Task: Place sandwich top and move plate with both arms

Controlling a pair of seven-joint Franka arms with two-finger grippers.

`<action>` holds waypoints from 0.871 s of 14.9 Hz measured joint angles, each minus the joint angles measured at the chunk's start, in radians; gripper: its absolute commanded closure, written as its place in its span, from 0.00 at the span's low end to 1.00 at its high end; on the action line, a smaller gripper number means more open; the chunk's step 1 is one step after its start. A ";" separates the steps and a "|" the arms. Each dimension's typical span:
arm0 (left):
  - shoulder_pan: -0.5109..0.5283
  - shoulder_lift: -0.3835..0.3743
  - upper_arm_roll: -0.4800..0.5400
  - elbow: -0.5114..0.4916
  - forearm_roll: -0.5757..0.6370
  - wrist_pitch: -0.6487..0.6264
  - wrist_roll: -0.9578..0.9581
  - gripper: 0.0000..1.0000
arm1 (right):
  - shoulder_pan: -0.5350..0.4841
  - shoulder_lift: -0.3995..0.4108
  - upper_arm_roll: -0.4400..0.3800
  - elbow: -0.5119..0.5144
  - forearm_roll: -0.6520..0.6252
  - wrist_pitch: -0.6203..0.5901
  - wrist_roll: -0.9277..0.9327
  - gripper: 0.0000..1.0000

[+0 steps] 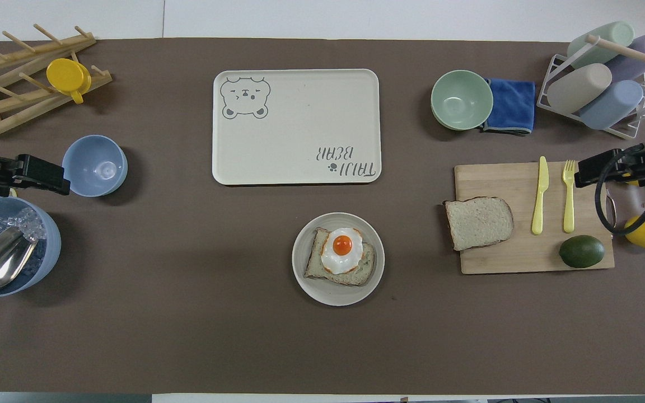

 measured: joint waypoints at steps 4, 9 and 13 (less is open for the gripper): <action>0.000 0.000 -0.005 0.000 0.000 0.000 0.000 0.00 | 0.000 0.000 0.001 0.000 0.000 0.000 0.000 0.00; 0.000 0.000 -0.006 0.000 0.000 0.000 0.000 0.00 | 0.001 -0.008 0.013 -0.027 -0.004 0.008 -0.012 0.00; 0.000 0.000 -0.006 0.000 0.000 0.000 0.000 0.00 | 0.002 -0.015 0.197 -0.171 -0.217 0.132 0.112 0.00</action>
